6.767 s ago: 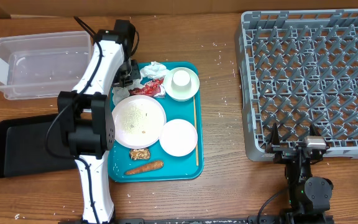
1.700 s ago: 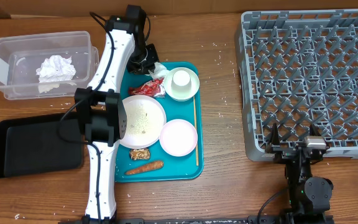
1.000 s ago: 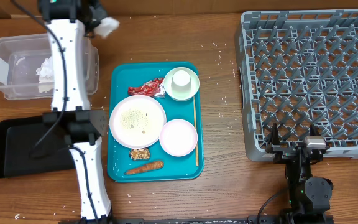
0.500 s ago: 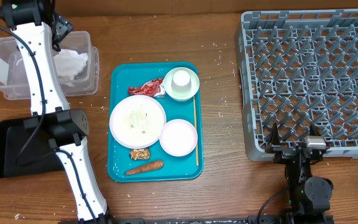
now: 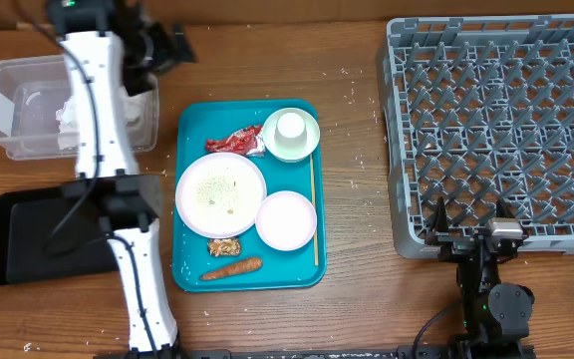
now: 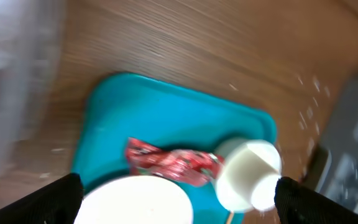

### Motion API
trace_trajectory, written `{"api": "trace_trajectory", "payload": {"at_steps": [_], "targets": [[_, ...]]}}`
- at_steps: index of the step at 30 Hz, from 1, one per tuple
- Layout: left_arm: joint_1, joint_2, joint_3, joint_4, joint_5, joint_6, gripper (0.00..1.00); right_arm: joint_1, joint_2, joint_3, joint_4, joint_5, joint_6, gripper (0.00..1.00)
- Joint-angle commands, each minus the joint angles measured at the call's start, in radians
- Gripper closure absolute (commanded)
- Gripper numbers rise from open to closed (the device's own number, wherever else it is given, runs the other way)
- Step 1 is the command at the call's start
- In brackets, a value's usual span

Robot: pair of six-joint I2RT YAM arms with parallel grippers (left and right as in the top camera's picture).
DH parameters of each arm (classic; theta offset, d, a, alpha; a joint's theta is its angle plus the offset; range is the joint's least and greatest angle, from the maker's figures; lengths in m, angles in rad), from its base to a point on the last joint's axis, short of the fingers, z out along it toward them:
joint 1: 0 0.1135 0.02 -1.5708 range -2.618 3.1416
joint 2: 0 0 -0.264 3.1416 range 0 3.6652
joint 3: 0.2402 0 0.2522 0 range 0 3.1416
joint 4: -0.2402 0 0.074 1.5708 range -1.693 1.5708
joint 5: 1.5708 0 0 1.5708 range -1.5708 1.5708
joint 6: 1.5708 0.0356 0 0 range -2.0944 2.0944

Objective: Sort waste into correct bins and load items into the dishwasher
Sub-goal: 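Move the left gripper to the red wrapper and grasp it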

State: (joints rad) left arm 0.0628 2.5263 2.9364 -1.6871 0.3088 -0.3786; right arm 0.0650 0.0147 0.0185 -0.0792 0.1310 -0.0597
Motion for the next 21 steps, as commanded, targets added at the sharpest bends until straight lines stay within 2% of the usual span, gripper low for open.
{"api": "trace_trajectory", "payload": {"at_steps": [1, 5, 10, 12, 14, 21], "targets": [[-0.088, -0.026, -0.003, -0.003, 0.055, 0.106, 0.0, -0.005, -0.012, -0.01, 0.006, -0.002, 0.004, 0.0], [-0.14, -0.029, -0.003, -0.003, -0.048, 0.105, 0.0, -0.005, -0.012, -0.01, 0.006, -0.002, 0.004, 0.0], [-0.147, -0.072, -0.01, -0.003, -0.056, 0.085, 0.0, -0.005, -0.012, -0.01, 0.006, -0.002, 0.004, 0.0], [-0.143, -0.108, -0.037, -0.003, -0.108, 0.087, 0.0, -0.005, -0.012, -0.01, 0.006, -0.002, 0.004, 0.0], [-0.141, -0.159, -0.105, -0.003, -0.166, 0.089, 0.0, -0.005, -0.012, -0.01, 0.006, -0.002, 0.004, 0.0], [-0.152, -0.268, -0.405, -0.003, -0.156, 0.149, 0.0, -0.005, -0.012, -0.01, 0.006, -0.002, 0.004, 0.0]]}}
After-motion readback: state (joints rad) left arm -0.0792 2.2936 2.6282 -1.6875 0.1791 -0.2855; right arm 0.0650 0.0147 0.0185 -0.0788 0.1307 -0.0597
